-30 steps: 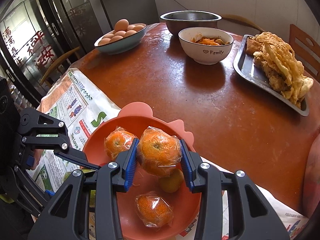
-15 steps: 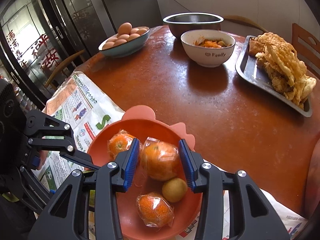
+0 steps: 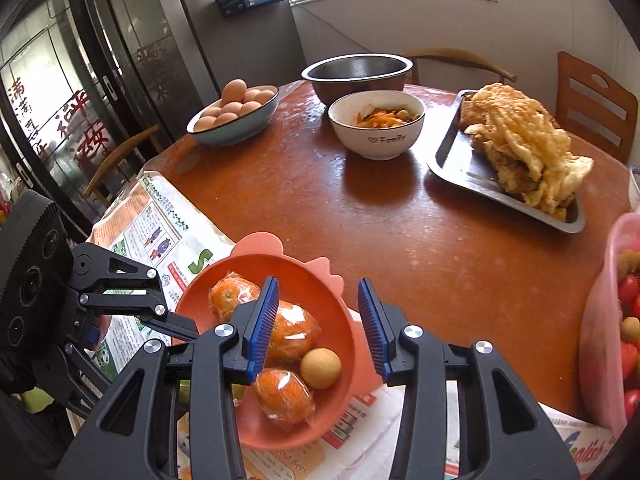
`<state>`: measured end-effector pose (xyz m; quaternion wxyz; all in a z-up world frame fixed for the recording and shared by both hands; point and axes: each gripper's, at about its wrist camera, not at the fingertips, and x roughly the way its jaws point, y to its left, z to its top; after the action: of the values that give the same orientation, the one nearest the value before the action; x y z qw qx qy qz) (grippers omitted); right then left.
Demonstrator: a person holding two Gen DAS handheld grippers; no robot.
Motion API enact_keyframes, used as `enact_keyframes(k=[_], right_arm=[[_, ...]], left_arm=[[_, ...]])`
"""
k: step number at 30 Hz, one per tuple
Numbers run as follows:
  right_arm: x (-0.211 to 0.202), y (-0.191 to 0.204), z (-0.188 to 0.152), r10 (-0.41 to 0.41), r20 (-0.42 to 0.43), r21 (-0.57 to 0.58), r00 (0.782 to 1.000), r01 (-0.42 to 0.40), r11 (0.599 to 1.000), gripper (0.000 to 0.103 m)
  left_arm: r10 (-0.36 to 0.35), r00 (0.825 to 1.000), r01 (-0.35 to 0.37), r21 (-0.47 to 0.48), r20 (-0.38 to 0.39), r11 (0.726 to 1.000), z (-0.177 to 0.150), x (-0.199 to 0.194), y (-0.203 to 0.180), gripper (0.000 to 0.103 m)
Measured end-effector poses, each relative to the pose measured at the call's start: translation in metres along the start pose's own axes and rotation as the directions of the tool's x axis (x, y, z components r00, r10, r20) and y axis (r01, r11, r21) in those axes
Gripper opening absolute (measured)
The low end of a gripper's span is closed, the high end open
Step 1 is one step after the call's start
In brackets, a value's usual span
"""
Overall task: Organize fruits
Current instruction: 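Open both tools to drop the mandarin and green fruit into the plate, then withdraw both open tools back over the newspaper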
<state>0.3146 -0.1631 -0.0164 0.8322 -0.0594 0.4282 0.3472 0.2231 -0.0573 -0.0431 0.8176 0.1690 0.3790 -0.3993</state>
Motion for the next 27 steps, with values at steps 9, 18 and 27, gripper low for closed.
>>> enact_keyframes(k=[9, 18, 27], right_arm=[[-0.027, -0.003, -0.012, -0.037, 0.033, 0.011, 0.999, 0.037, 0.999, 0.04], [-0.085, 0.028, -0.048, -0.105, 0.095, -0.026, 0.99, 0.108, 0.994, 0.04], [-0.105, 0.073, -0.115, -0.13, 0.076, -0.068, 0.989, 0.135, 0.988, 0.04]], left_arm=[[0.015, 0.999, -0.015, -0.014, 0.029, 1.0, 0.005, -0.006, 0.0, 0.039], [0.06, 0.992, -0.057, -0.035, 0.108, 0.998, -0.011, -0.07, -0.026, 0.039], [0.017, 0.994, -0.011, -0.049, 0.11, 0.999, -0.054, -0.09, -0.108, 0.039]])
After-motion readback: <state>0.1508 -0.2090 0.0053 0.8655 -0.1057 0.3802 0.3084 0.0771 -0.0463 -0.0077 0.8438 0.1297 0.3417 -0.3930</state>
